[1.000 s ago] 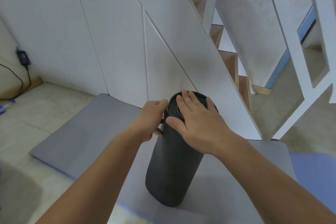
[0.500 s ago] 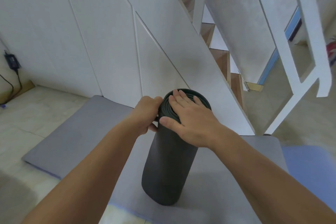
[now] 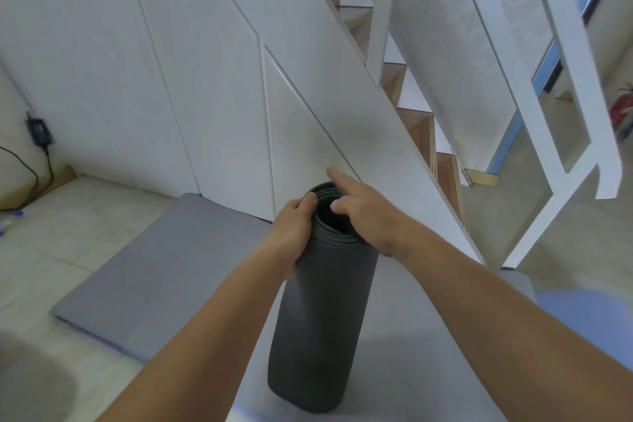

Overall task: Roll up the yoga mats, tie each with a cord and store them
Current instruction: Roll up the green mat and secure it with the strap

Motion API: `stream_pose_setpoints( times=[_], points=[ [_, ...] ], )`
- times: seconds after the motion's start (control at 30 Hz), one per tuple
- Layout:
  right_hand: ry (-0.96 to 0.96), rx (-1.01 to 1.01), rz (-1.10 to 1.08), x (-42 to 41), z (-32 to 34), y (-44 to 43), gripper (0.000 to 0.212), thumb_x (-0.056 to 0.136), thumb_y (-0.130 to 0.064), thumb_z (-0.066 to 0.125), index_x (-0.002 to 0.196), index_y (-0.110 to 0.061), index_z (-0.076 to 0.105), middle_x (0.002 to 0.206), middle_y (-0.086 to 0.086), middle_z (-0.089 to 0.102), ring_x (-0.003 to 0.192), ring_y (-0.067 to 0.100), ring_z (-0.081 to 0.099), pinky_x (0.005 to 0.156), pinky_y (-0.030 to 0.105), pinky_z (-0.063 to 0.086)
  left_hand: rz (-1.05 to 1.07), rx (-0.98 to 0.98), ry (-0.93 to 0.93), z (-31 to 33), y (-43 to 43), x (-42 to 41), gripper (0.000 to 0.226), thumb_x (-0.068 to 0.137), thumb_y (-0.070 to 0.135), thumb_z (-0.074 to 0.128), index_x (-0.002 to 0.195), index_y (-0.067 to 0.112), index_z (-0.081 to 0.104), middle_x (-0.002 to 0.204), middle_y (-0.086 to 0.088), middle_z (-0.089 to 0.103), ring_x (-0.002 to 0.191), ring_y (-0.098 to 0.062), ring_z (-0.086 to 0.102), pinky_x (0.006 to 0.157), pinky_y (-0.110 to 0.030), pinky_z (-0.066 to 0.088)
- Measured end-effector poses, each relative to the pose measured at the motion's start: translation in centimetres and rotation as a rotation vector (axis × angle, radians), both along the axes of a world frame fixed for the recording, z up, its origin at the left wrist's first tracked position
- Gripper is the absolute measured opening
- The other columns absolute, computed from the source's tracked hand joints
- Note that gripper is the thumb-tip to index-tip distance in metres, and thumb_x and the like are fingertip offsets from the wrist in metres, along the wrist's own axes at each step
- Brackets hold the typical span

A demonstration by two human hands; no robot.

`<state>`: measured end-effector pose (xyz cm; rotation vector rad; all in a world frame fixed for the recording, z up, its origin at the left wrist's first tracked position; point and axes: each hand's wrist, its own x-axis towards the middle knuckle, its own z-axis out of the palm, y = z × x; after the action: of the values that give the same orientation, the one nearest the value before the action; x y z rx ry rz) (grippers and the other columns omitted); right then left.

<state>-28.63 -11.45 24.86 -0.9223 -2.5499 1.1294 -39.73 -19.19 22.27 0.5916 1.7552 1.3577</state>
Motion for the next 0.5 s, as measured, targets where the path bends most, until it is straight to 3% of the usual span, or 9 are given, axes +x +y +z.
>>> stream_pose_setpoints(
  times=[0.13,0.3,0.43,0.5],
  points=[
    [-0.100,0.592,-0.126,0.1,0.7,0.8,0.061,0.105,-0.039,0.026,0.158,-0.025,-0.001,0.165,-0.003,-0.013,0.151,0.015,-0.012,0.122,0.042,-0.006,0.020,-0.002,-0.034,-0.3,-0.3,-0.2,0.032,0.105,0.041,0.037,0.122,0.021,0.055,0.102,0.004,0.064,0.083,-0.009,0.058,0.058,-0.028,0.038],
    [-0.464,0.485,0.074,-1.1,-2.1,0.7,0.064,0.102,-0.055,0.014,0.158,-0.028,-0.004,0.164,-0.010,-0.014,0.151,0.011,-0.013,0.122,0.051,-0.001,0.058,-0.005,-0.120,-0.7,-0.6,-0.6,0.037,0.104,0.045,0.041,0.128,0.021,0.055,0.110,-0.001,0.068,0.083,-0.011,0.062,0.056,-0.026,0.041],
    [-0.366,0.534,0.063,-1.3,-2.0,0.4,0.065,0.102,-0.057,0.014,0.158,-0.028,0.004,0.165,-0.008,-0.005,0.151,0.012,-0.008,0.123,0.048,-0.001,0.090,-0.005,-0.187,-0.6,-0.8,-0.9,0.043,0.103,0.053,0.036,0.104,0.026,0.068,0.093,0.002,0.071,0.081,-0.014,0.063,0.059,-0.028,0.043],
    [-0.265,0.550,0.076,-1.2,-2.2,-0.2,0.063,0.101,-0.057,0.020,0.157,-0.028,0.018,0.166,-0.005,0.007,0.152,0.012,0.000,0.123,0.043,0.003,0.098,-0.023,-0.168,-0.7,-0.7,-1.0,0.041,0.101,0.054,0.037,0.108,0.026,0.066,0.097,0.000,0.071,0.086,-0.018,0.065,0.061,-0.030,0.045]
  ],
)
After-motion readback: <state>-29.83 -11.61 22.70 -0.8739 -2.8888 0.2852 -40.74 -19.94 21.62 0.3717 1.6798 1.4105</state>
